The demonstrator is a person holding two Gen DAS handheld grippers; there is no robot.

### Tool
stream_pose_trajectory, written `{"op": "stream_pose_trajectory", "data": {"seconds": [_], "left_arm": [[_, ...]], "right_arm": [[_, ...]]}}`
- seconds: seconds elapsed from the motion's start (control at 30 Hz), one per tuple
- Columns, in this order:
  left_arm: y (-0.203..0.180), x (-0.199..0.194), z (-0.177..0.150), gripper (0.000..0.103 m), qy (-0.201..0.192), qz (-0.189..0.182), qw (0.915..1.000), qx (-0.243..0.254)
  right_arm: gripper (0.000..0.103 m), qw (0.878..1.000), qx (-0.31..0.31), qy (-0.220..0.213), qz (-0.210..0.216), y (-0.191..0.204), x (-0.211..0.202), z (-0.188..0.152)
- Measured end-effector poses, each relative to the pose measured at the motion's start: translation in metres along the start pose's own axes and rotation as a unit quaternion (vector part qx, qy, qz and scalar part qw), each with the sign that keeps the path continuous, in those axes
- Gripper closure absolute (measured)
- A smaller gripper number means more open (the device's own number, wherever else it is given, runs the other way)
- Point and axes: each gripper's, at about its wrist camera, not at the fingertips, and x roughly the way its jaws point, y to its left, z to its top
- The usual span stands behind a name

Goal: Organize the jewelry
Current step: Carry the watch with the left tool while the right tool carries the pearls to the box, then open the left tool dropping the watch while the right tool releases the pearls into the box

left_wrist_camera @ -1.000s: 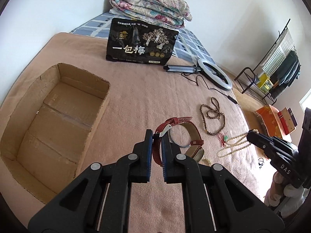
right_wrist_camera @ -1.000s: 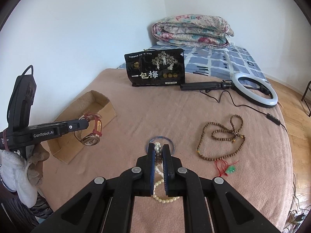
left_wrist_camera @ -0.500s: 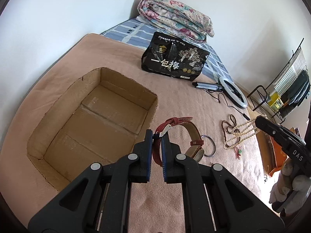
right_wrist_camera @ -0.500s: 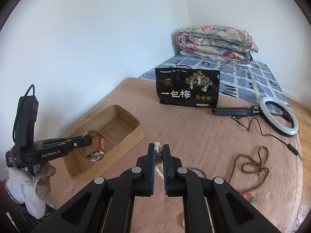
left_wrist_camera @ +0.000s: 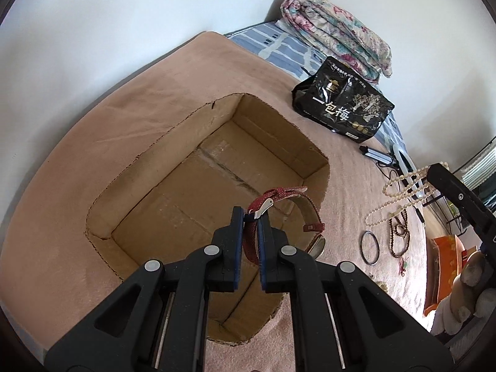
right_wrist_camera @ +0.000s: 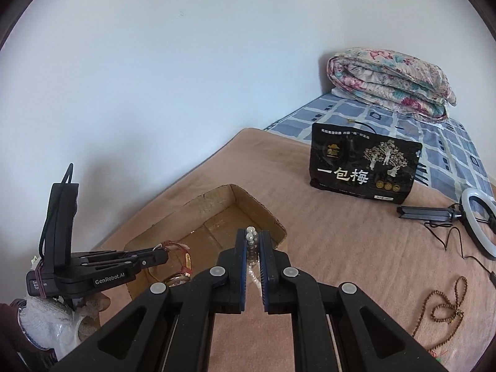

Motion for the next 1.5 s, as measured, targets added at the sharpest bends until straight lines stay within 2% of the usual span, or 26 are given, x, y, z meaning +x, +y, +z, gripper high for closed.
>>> {"op": "stream_pose_trajectory", "data": {"seconds": [0.3, 0.67, 0.87, 0.93, 1.0, 1.07, 1.1, 1.17, 1.27, 1.33, 1.5], "left_arm": [[0.018, 0.019, -0.005, 0.097, 0.02, 0.021, 0.9991, -0.031], [0.017, 0.034, -0.011, 0.097, 0.033, 0.043, 0.9982, -0.023], [0.018, 0.04, -0.013, 0.097, 0.039, 0.065, 0.9969, -0.023], [0.018, 0.039, -0.014, 0.093, 0.037, 0.067, 0.9968, -0.024], [0.019, 0.038, -0.013, 0.086, 0.037, 0.064, 0.9968, -0.03], [0.019, 0.037, -0.012, 0.06, 0.033, 0.066, 0.9967, -0.034], [0.018, 0.035, -0.012, 0.056, 0.026, 0.066, 0.9968, -0.036], [0.016, 0.031, -0.011, 0.05, 0.016, 0.069, 0.9969, -0.033], [0.013, 0.028, -0.009, 0.047, 0.012, 0.069, 0.9971, -0.03], [0.011, 0.027, -0.008, 0.047, 0.01, 0.069, 0.9972, -0.029], [0.005, 0.025, -0.008, 0.046, 0.008, 0.066, 0.9976, -0.018]], "right_arm": [[0.098, 1.0, -0.003, 0.014, 0.008, 0.02, 0.046, 0.013], [0.098, 0.998, 0.005, 0.058, -0.005, 0.02, 0.098, 0.007], [0.098, 0.997, 0.013, 0.071, -0.012, 0.017, 0.109, 0.003], [0.098, 0.997, 0.014, 0.074, -0.014, 0.016, 0.11, 0.002], [0.093, 0.997, 0.02, 0.074, -0.014, 0.015, 0.11, 0.002], [0.065, 0.997, 0.024, 0.068, -0.022, 0.014, 0.108, 0.004], [0.058, 0.997, 0.025, 0.065, -0.029, 0.013, 0.107, 0.004], [0.033, 0.997, 0.023, 0.058, -0.039, 0.014, 0.104, 0.005], [0.019, 0.997, 0.015, 0.051, -0.051, 0.015, 0.1, 0.007], [0.015, 0.997, 0.011, 0.048, -0.064, 0.016, 0.097, 0.007], [0.012, 0.996, 0.015, 0.045, -0.07, 0.012, 0.09, 0.009]]}}
